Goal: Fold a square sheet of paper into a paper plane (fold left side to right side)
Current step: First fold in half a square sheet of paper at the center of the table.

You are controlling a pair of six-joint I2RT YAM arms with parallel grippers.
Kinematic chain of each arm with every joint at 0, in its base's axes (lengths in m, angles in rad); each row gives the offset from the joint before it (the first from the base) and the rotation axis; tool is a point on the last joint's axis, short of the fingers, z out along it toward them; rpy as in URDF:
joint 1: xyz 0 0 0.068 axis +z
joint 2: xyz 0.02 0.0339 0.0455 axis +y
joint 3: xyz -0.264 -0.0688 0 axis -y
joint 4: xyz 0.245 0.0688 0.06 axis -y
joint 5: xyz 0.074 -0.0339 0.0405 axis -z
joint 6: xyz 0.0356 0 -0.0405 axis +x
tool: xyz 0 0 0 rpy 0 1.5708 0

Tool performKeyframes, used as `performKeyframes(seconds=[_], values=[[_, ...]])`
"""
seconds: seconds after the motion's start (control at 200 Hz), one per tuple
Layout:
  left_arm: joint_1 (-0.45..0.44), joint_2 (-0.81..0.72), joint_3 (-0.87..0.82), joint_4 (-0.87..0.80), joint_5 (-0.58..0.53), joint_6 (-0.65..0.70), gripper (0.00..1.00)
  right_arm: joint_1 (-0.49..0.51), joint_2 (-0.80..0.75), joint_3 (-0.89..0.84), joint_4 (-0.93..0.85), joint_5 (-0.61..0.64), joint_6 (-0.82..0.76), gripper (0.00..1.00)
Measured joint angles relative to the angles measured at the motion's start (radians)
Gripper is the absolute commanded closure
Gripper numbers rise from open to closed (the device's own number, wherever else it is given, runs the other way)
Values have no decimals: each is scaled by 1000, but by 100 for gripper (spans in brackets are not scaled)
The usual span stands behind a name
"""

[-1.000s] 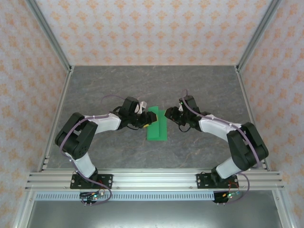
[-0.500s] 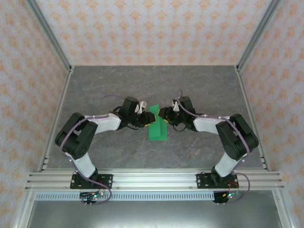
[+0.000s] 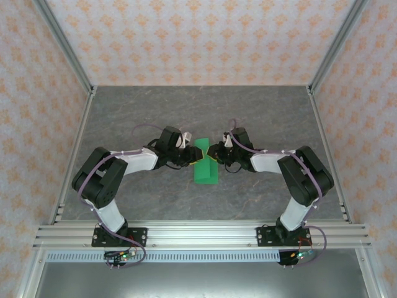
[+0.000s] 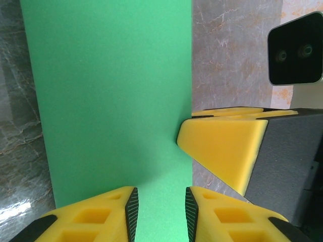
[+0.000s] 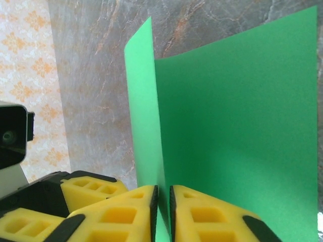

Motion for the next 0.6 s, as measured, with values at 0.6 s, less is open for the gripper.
performKeyframes(seconds=[0.6], values=[[-5, -78, 66, -219, -158, 80, 47, 2, 0, 56, -214, 115, -119, 92]])
